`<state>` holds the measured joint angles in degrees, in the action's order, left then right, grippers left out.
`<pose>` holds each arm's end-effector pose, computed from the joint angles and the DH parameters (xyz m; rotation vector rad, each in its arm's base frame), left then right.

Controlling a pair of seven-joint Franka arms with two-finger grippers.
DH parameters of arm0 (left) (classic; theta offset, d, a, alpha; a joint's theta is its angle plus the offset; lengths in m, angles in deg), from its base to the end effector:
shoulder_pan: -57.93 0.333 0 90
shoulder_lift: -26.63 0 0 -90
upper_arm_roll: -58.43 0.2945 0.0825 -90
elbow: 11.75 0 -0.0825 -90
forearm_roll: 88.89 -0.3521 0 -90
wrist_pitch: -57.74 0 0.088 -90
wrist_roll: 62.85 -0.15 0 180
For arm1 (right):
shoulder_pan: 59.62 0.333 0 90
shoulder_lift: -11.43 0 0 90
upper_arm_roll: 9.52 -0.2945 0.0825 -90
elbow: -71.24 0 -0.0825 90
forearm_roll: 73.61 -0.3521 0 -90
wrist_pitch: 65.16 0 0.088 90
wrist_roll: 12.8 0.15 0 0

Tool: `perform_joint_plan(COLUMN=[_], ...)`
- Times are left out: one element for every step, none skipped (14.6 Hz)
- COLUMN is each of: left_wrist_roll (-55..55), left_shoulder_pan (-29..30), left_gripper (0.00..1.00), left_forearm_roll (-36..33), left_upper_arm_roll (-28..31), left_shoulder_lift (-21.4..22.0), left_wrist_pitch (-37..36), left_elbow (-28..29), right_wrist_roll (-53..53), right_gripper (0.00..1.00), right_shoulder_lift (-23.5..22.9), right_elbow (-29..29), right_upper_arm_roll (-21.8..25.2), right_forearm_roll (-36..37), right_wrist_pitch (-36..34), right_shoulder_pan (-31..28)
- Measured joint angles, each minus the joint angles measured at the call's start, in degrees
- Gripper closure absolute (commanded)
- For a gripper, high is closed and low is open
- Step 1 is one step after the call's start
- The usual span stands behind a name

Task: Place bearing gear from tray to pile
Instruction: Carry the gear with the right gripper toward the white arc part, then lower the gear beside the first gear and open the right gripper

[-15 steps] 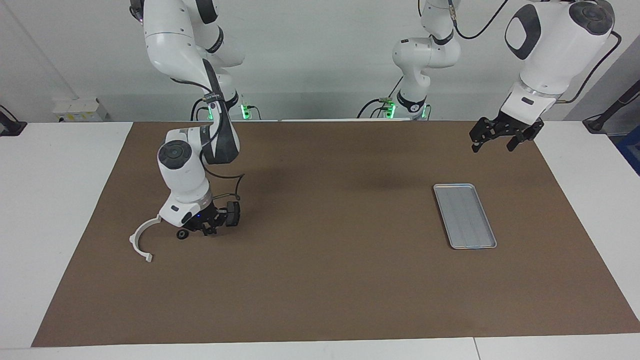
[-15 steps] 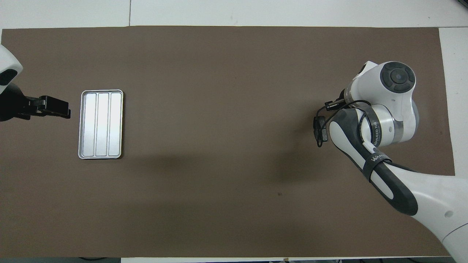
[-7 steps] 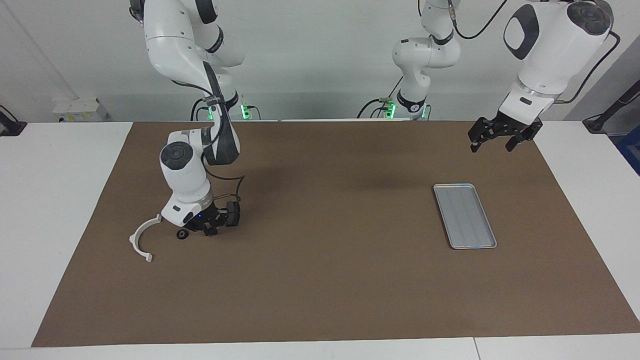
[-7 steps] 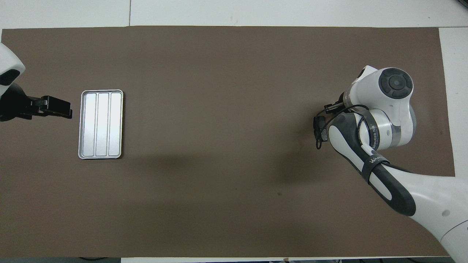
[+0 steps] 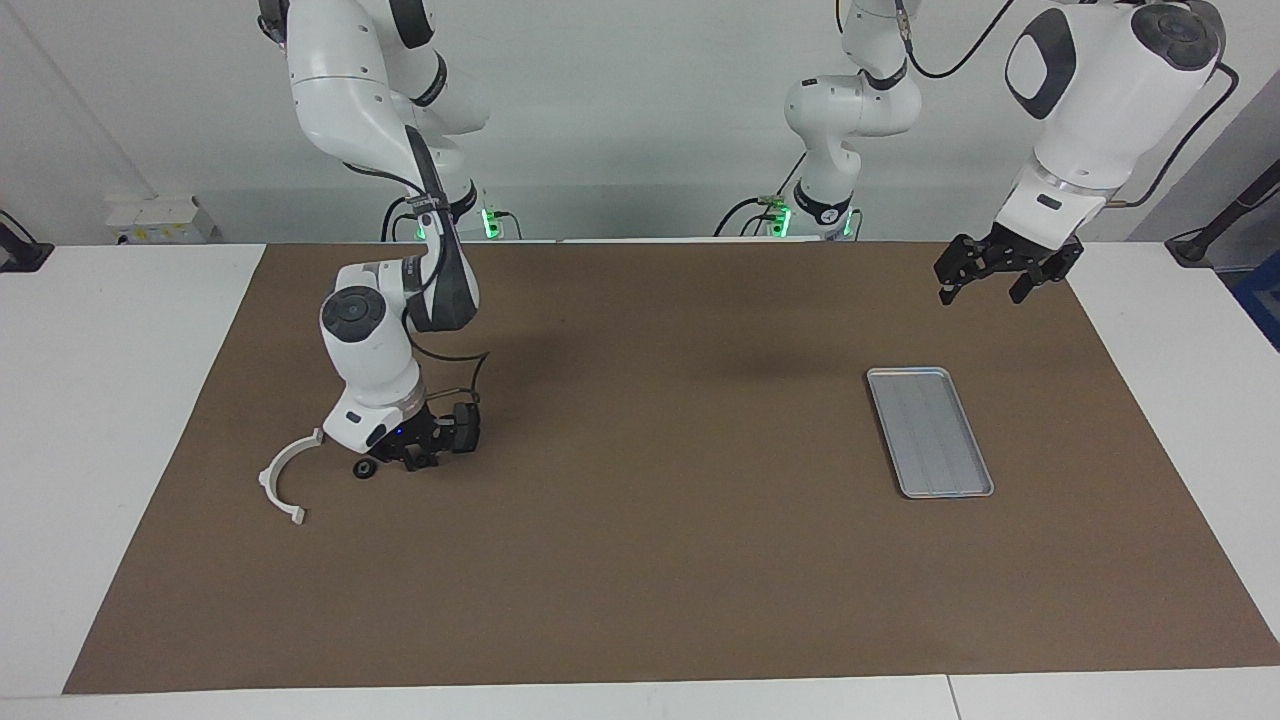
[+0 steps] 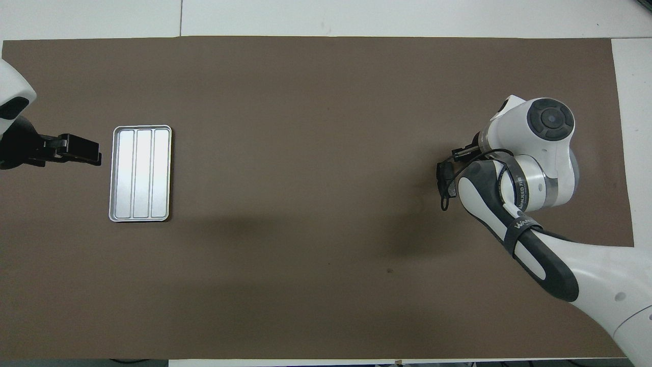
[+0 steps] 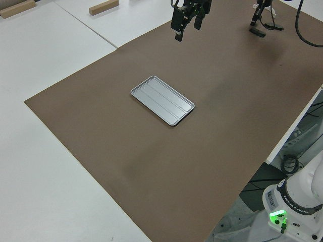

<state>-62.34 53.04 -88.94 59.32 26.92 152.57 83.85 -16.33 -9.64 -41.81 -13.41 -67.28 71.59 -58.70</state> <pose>0.5247 -0.0366 0.5267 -3.1390 0.0958 0.0131 0.5864 0.0445 0.2470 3.0694 0.3377 0.0742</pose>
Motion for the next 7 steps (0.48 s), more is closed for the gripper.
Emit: perform_joint_plan(left_wrist_roll=[0.0,0.0,0.0,0.0,0.0,0.0,0.0], left_shoulder_pan=[0.0,0.0,0.0,0.0,0.0,0.0,0.0], left_gripper=[0.00,0.00,0.00,0.00,0.00,0.00,0.00], left_forearm_roll=[0.0,0.0,0.0,0.0,0.0,0.0,0.0], left_upper_arm_roll=[0.0,0.0,0.0,0.0,0.0,0.0,0.0], left_shoulder_lift=[0.0,0.0,0.0,0.0,0.0,0.0,0.0], left_wrist_pitch=[0.0,0.0,0.0,0.0,0.0,0.0,0.0], left_elbow=[0.0,0.0,0.0,0.0,0.0,0.0,0.0], right_wrist_roll=[0.0,0.0,0.0,0.3,1.0,1.9,2.5], right_gripper=[0.00,0.00,0.00,0.00,0.00,0.00,0.00], right_shoulder_lift=[0.0,0.1,0.4,1.0,1.9,3.1,4.4], right_elbow=[0.0,0.3,1.3,3.2,6.0,9.3,12.4], right_upper_arm_roll=[0.0,0.0,0.0,-0.1,-0.1,-0.1,-0.1], right_forearm_roll=[0.0,0.0,0.0,-0.3,-0.9,-1.3,-1.5], right_wrist_pitch=[0.0,-0.3,-1.8,-4.6,-8.2,-11.7,-14.6], right_shoulder_pan=[0.0,0.0,0.0,0.0,0.1,0.1,0.0])
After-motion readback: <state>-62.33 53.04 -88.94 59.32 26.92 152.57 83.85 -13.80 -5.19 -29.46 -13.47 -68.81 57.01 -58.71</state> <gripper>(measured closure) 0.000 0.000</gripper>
